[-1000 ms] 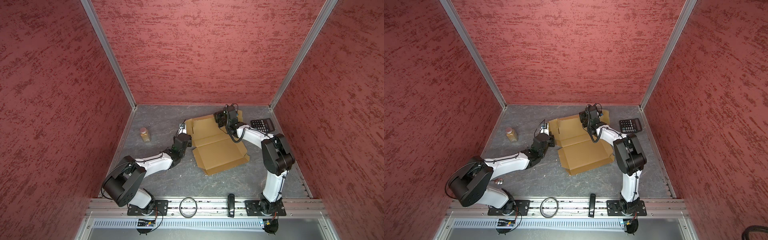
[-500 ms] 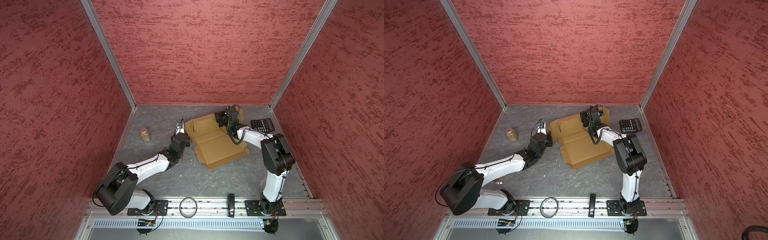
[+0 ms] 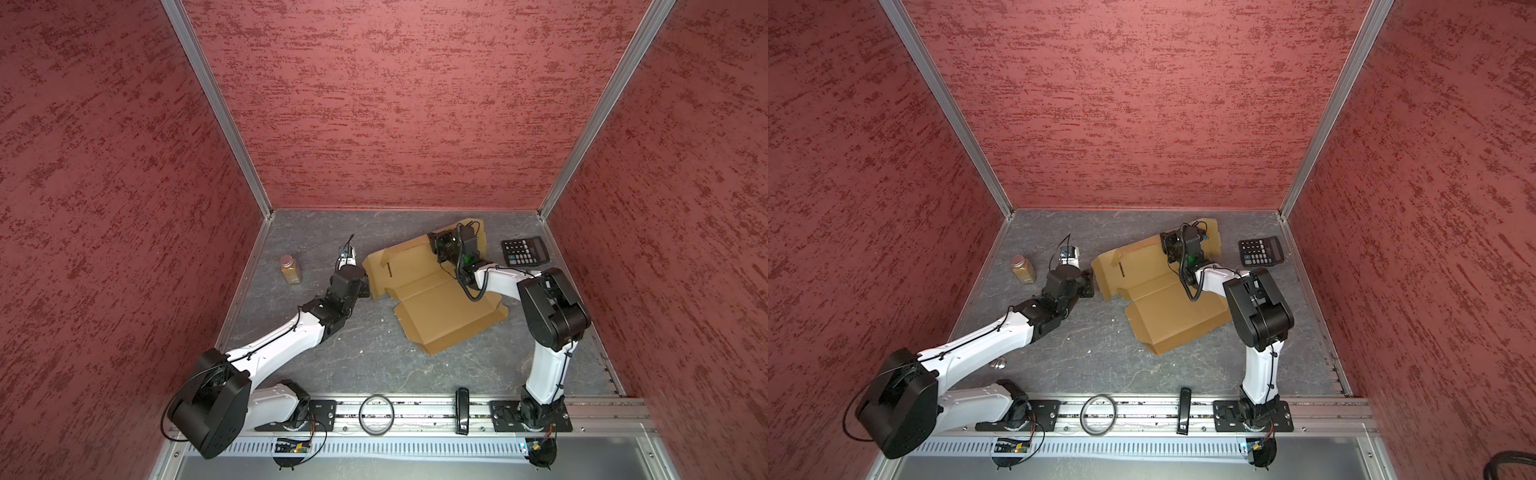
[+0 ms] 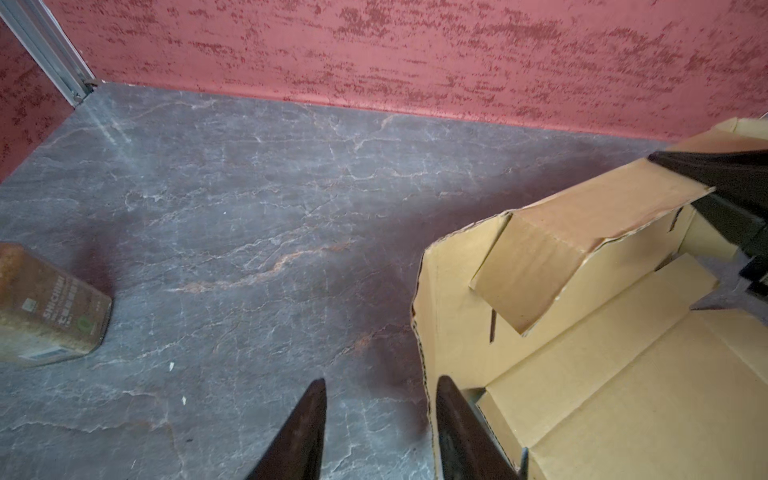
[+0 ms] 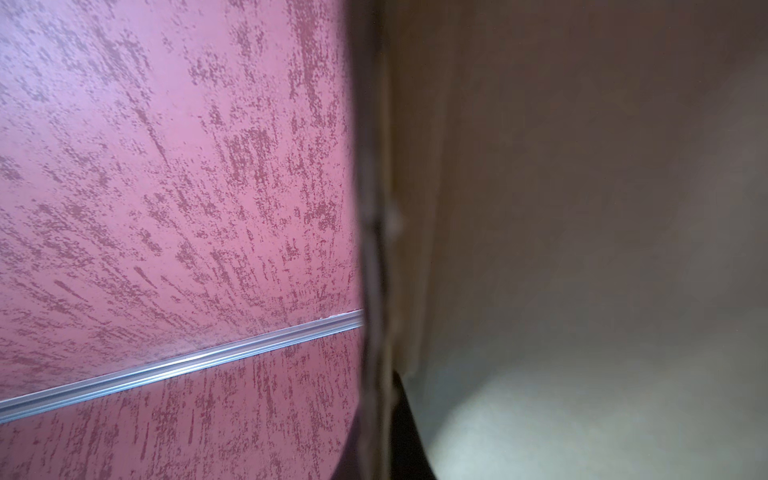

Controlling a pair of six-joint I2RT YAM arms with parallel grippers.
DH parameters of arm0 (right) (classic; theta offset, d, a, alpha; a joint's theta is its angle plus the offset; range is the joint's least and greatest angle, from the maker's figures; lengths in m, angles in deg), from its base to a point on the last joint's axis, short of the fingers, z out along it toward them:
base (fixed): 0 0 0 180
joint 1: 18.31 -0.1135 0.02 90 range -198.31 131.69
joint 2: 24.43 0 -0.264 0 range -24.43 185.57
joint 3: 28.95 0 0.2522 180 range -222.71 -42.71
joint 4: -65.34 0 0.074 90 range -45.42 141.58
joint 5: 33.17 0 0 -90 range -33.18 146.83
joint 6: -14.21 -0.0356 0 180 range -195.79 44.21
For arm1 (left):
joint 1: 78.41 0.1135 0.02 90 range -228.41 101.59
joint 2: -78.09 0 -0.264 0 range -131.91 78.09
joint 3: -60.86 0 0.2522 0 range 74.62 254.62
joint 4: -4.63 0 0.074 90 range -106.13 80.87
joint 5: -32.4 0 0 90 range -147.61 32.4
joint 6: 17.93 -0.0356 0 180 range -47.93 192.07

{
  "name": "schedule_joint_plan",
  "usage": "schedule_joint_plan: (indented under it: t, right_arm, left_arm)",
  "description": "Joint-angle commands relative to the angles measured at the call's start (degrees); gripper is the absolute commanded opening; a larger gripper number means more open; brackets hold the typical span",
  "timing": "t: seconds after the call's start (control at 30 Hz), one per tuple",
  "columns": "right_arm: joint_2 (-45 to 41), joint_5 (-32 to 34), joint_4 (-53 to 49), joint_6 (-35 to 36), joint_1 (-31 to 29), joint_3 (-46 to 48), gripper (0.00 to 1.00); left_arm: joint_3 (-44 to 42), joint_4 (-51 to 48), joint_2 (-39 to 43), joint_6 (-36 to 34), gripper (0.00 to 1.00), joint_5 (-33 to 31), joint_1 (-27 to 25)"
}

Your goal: Fold the paper box

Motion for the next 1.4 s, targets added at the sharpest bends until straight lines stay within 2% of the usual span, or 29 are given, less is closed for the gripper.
schedule_joint_plan:
  t: [0.0,0.43,0.6,0.87,1.1,1.37]
  right_arm:
    - [-1.4,-1.6,4.9,-3.3,0.4,1.7,0.0]
    - [0.4,-5.7,6.4,0.2,1.0,-3.9,0.0]
    - [0.1,-7.8,7.7,1.4,1.2,-3.1,0.0]
    - [-0.8,-8.3,8.2,1.7,1.6,0.1,0.0]
    - [0.6,-8.7,7.2,1.4,1.7,-1.9,0.0]
    - [0.9,-8.4,4.6,2.0,1.7,-4.1,0.0]
  left_arm:
    - [1.5,-5.3,-0.2,2.2,0.46,2.7,0.5]
    - [-0.5,-8.2,3.4,5.7,0.48,-0.4,1.8]
    - [-1.0,-7.8,3.0,6.5,0.52,0.2,3.0]
    - [-0.2,-4.8,-1.1,5.4,0.59,4.1,5.8]
    - [2.3,-3.8,-6.7,1.6,0.68,8.7,6.8]
    - [4.7,-2.9,-10.0,0.5,0.7,9.4,8.6]
